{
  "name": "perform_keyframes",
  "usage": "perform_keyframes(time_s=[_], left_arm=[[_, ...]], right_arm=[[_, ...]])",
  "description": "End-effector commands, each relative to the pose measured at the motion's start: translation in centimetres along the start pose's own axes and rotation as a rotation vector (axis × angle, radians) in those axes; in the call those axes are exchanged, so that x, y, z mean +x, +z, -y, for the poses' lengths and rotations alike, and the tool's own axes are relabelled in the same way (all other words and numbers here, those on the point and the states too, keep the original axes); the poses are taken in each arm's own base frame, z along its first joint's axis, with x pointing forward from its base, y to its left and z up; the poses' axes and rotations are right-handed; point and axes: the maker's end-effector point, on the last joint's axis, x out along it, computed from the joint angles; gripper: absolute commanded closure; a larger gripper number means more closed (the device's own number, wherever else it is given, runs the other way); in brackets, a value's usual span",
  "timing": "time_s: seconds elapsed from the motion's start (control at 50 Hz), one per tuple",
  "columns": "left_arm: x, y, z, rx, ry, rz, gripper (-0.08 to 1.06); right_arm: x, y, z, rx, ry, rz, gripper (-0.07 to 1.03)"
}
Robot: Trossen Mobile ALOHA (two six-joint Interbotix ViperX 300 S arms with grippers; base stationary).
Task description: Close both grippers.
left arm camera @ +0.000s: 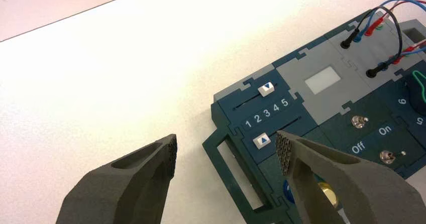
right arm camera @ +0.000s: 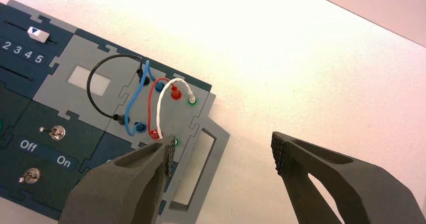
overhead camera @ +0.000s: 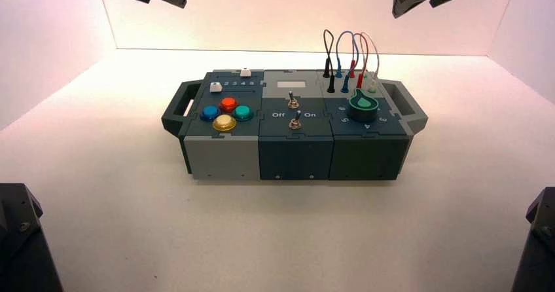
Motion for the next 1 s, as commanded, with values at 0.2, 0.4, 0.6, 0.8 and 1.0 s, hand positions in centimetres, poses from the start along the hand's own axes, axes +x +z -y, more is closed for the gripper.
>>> perform_keyframes(time_s=[0.2, 0.4, 0.6, 0.8, 1.0], left_arm=[[-0.48, 0.94, -0.28, 0.011, 0.014, 0.036, -0.04], [-0.63, 1.05, -0.29, 0.013, 0.015, 0.041, -0.04], [-0.64, 0.96, -0.28, 0.016, 0.016, 0.041, -0.04], [-0.38, 0.58, -0.19, 0.014, 0.009, 0.023, -0.04], [-0.08, 0.42, -0.16, 0.013, 0.003, 0.007, -0.04]], right_arm=[[0.49, 0.29, 0.04, 0.008, 0.001, -0.003, -0.03], [0.55, 0.42, 0.06, 0.008, 0.001, -0.003, -0.03], [0.63, 0.29, 0.03, 0.008, 0.001, -0.006, -0.03], [0.65, 0.30, 0.04, 0.008, 0.001, -0.008, -0.03], [0.55, 0.31, 0.05, 0.008, 0.001, -0.009, -0.03]])
